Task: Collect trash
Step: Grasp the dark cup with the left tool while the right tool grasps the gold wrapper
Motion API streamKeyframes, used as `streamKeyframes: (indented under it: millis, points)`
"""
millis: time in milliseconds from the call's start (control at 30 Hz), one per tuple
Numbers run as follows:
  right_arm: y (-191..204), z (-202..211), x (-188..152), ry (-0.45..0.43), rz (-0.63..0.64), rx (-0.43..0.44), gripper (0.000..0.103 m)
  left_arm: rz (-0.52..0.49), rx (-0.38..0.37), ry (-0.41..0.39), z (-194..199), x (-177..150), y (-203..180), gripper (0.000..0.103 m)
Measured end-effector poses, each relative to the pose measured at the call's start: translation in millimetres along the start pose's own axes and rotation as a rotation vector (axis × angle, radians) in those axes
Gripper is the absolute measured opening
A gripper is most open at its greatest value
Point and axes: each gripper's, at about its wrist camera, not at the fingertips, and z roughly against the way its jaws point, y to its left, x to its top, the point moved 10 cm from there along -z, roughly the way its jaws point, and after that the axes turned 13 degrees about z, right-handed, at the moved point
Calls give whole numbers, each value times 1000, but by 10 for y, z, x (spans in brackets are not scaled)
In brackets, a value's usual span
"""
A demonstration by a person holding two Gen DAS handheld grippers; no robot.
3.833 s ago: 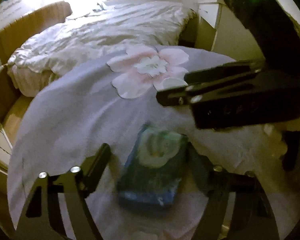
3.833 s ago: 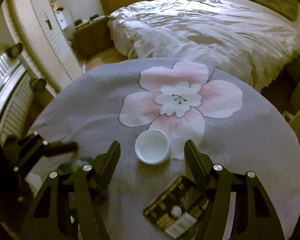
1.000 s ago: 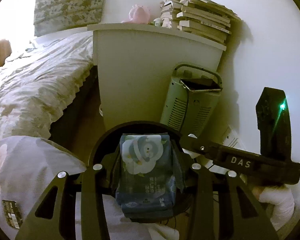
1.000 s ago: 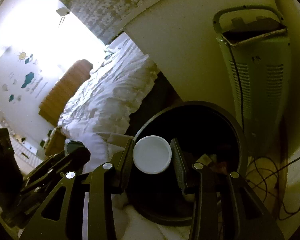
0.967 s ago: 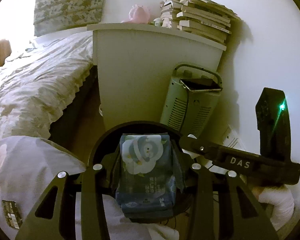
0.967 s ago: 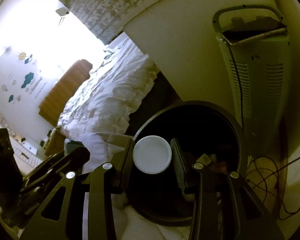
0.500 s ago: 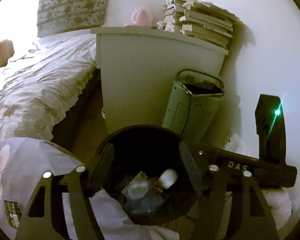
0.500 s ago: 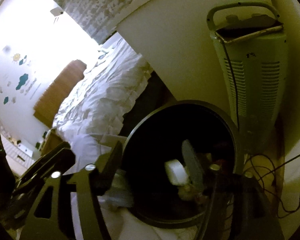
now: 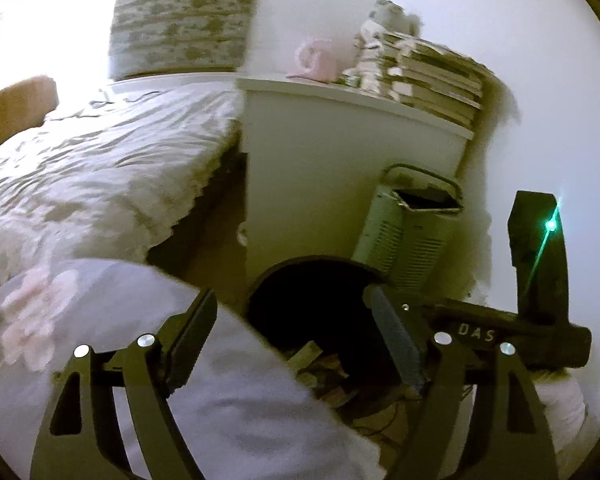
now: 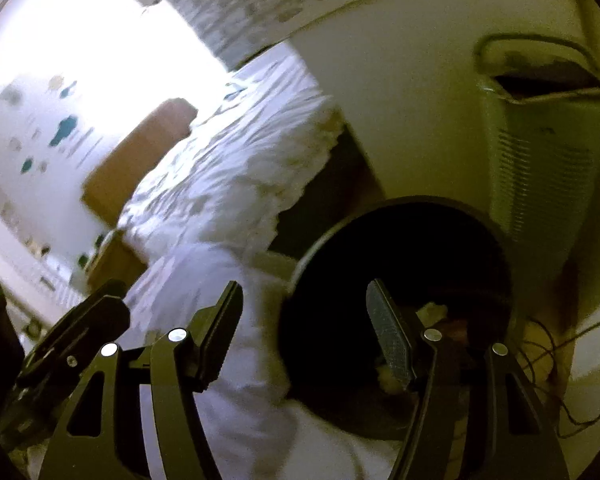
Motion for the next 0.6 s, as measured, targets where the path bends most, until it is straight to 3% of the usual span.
streamKeyframes:
  millis: [233, 500, 600]
  points:
    - [956, -195, -93, 66, 170, 121, 65, 98, 105, -43, 574, -97, 828, 79]
    - [2172, -383, -508, 183, 408, 282, 65, 272, 287, -67, 1423, -547, 2193, 79]
    - [2630, -451, -781, 242, 506, 350, 56, 342, 338, -45, 1653, -793, 2668, 76]
